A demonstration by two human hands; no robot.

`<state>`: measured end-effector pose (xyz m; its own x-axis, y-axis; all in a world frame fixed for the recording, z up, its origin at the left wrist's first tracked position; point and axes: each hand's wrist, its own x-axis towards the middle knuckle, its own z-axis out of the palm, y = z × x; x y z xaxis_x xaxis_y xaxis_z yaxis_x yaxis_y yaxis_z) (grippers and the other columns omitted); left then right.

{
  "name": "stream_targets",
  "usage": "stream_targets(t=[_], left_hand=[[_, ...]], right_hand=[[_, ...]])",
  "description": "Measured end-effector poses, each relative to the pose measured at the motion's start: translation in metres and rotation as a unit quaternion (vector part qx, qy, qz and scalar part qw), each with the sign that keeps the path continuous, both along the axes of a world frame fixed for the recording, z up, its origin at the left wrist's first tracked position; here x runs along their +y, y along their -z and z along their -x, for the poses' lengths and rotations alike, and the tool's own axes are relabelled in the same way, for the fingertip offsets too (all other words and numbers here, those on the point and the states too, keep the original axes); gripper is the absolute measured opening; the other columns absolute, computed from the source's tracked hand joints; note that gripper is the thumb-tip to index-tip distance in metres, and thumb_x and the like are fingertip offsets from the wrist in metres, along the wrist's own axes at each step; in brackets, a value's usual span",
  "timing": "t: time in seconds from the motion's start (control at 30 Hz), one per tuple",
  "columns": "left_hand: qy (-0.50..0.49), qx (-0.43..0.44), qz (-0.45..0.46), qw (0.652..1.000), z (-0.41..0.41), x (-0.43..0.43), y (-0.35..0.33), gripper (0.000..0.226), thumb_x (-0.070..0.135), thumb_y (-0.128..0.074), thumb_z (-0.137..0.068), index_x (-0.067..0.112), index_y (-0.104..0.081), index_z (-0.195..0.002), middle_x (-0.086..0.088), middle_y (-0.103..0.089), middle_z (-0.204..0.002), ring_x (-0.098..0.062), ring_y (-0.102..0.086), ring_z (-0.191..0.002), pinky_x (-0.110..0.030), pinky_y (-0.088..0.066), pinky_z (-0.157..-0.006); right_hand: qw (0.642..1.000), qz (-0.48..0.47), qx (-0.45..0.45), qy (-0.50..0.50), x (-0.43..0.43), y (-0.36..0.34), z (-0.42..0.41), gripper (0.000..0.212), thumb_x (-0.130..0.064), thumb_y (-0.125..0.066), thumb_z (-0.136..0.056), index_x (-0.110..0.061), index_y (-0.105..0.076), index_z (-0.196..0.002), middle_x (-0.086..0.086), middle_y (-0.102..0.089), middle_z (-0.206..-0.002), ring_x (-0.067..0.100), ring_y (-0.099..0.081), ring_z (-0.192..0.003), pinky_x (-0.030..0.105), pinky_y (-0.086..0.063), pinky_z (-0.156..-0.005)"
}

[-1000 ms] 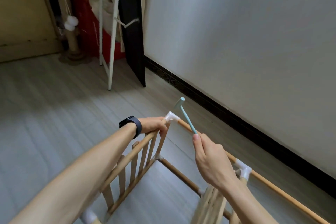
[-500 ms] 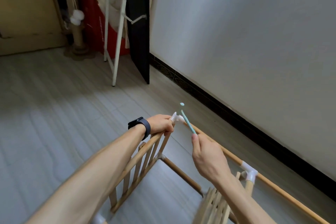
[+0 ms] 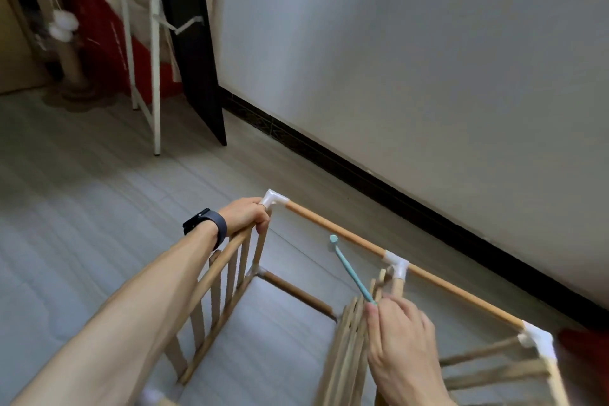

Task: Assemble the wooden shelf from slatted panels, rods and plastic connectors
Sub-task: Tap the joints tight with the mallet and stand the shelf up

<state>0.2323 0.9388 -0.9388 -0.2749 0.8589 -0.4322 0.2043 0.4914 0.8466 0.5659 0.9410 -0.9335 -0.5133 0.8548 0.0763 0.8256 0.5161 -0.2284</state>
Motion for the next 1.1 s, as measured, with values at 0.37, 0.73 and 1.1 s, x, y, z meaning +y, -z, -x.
stream_targets(t=[0.37,0.73,1.1], left_hand=[[-0.157,0.009,-0.023,0.987,-0.052,0.001,0.01,0.026,0.02,-0.059,-0.045,0.013,-0.059,-0.07,-0.005,-0.055,-0.072,-0.026,-0.05,-0.069,-0.034,-0.042,-0.062],[-0.342,0.087,-0.089,0.932,-0.111,-0.01,0.018,0.074,0.068,-0.048,-0.087,0.022,-0.039,-0.145,-0.009,-0.041,-0.149,-0.032,-0.043,-0.134,-0.049,-0.033,-0.112],[0.131,0.481,-0.275,0.822,-0.216,-0.16,0.066,0.122,0.095,-0.044,-0.067,0.019,-0.013,-0.157,0.0,-0.004,-0.168,-0.022,0.001,-0.155,-0.063,0.002,-0.119]], right_hand=[[0.999,0.011,0.0,-0.032,0.106,0.0,-0.023,0.036,-0.039,-0.025,-0.107,-0.024,-0.054,-0.091,-0.004,-0.058,-0.103,0.014,-0.052,-0.104,0.034,-0.049,-0.081],[0.961,0.098,0.252,0.064,-0.02,-0.046,-0.093,0.046,-0.039,-0.035,-0.105,-0.011,-0.046,-0.07,-0.001,-0.05,-0.055,0.012,-0.048,-0.054,0.037,-0.042,-0.06],[0.958,0.139,0.248,-0.031,-0.127,-0.005,-0.157,0.038,-0.053,-0.03,-0.099,-0.034,-0.041,-0.068,-0.008,-0.047,-0.056,0.012,-0.042,-0.05,0.025,-0.027,-0.05]])
